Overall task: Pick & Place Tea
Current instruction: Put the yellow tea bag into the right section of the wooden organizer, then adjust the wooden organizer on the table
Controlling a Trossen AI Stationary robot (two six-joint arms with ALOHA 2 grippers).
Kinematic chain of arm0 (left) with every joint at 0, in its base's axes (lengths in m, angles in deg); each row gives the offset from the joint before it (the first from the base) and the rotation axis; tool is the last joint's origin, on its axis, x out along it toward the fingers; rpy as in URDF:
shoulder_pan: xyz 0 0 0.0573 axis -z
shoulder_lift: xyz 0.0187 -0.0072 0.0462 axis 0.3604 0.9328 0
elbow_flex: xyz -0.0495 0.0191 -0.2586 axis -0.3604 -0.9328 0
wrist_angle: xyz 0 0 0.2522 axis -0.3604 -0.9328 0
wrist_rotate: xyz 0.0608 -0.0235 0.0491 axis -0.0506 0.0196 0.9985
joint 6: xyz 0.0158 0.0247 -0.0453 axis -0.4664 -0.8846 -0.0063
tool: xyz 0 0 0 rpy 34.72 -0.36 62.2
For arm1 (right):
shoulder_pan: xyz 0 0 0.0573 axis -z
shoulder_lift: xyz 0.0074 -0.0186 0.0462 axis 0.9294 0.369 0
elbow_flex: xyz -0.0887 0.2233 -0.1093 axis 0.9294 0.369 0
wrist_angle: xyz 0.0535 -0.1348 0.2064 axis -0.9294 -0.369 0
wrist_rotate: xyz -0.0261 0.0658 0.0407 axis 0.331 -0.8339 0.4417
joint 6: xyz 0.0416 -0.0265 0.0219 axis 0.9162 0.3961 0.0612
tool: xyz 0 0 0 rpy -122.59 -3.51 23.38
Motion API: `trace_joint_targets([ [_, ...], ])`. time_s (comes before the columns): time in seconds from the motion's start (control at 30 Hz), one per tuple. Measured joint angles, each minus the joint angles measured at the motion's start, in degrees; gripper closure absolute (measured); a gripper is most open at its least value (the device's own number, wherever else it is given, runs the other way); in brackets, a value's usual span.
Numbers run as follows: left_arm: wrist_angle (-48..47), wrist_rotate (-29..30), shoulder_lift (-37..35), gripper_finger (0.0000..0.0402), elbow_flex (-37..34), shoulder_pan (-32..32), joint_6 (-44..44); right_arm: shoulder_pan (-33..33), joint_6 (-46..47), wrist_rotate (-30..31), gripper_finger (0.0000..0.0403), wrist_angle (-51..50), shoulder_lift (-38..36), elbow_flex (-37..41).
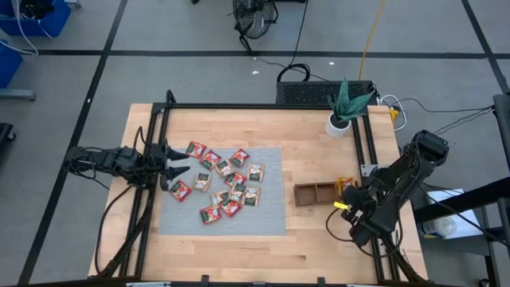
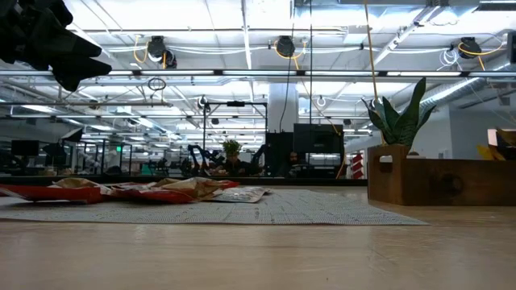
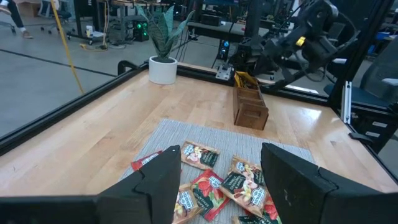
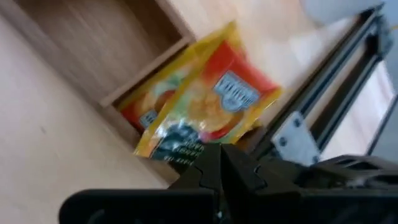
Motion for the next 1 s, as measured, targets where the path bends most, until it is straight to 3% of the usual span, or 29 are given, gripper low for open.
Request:
trace_joint_targets([
  [0.33, 0.0, 0.0, 0.0, 0.0178, 0.0, 0.0, 0.0, 1.0, -1.8, 0.4, 0.0403, 8.5, 0.0, 3.8],
  [0.5, 0.0, 0.0, 0.0, 0.0178, 0.0, 0.0, 0.0, 2.1, -3.0, 4.9, 0.0403, 13.0, 0.0, 6.0],
  [0.73, 0.0, 0.0, 0.0, 0.0178, 0.0, 0.0, 0.0, 3.5, -4.3, 6.1, 0.0403, 12.6, 0.0, 4.9],
  [0.9, 0.0, 0.0, 0.0, 0.0179, 0.0, 0.0, 0.0, 3.4, -2.6, 13.4, 0.0403, 2.2, 0.0, -2.2],
  [1.0, 0.0, 0.0, 0.0, 0.0178, 0.0, 0.0, 0.0, 2.2, -1.2, 25.3, 0.0403, 0.2, -0.4, -5.3],
])
